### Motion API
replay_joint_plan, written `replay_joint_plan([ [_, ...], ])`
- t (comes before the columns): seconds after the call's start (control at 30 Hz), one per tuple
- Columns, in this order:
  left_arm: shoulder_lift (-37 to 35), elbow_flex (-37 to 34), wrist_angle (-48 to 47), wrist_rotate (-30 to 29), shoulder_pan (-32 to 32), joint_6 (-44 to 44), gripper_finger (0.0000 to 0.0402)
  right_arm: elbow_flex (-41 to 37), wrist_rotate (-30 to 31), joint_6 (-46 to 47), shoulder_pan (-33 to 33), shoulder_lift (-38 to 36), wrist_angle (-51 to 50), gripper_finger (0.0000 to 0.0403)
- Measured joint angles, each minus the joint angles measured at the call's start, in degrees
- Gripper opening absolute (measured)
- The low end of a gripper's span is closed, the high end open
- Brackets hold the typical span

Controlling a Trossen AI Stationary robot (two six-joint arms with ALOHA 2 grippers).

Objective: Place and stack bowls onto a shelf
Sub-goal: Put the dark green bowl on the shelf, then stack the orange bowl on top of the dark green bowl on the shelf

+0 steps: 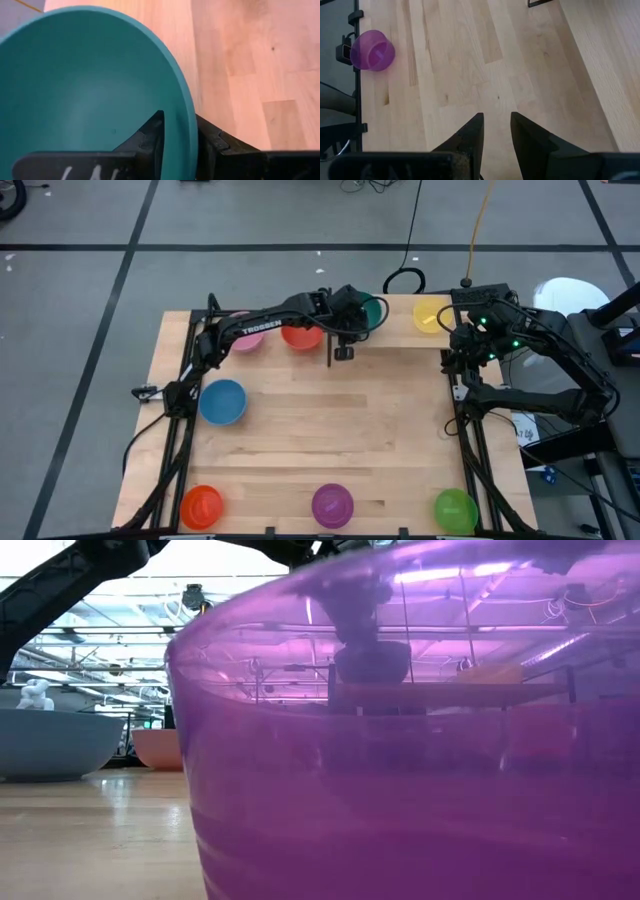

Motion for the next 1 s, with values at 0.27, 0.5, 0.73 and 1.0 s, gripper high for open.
replay_joint_plan([
  [0.27,-2.34,-0.02,2.22,-1.05,-0.85,-0.87,0.0083,0.0,0.0,-0.03,0.0,0.0,0.01,0.0089],
  [0.5,-4.66,-0.04,1.97,-4.51,-2.55,-1.1,0.0083,0.0,0.01,-0.43,-0.01,-0.02,0.26,0.0089],
  [0.73,-10.65,-0.04,-9.66,-14.74,-4.07,-1.01,0.0083,0.0,0.0,-0.42,0.0,-0.04,0.26,0.0089],
  [1.0,-17.31,0.0,-28.1,-20.41,-1.34,-23.01,0.0083,0.0,-0.07,-0.48,0.0,-0.04,0.31,0.0089],
])
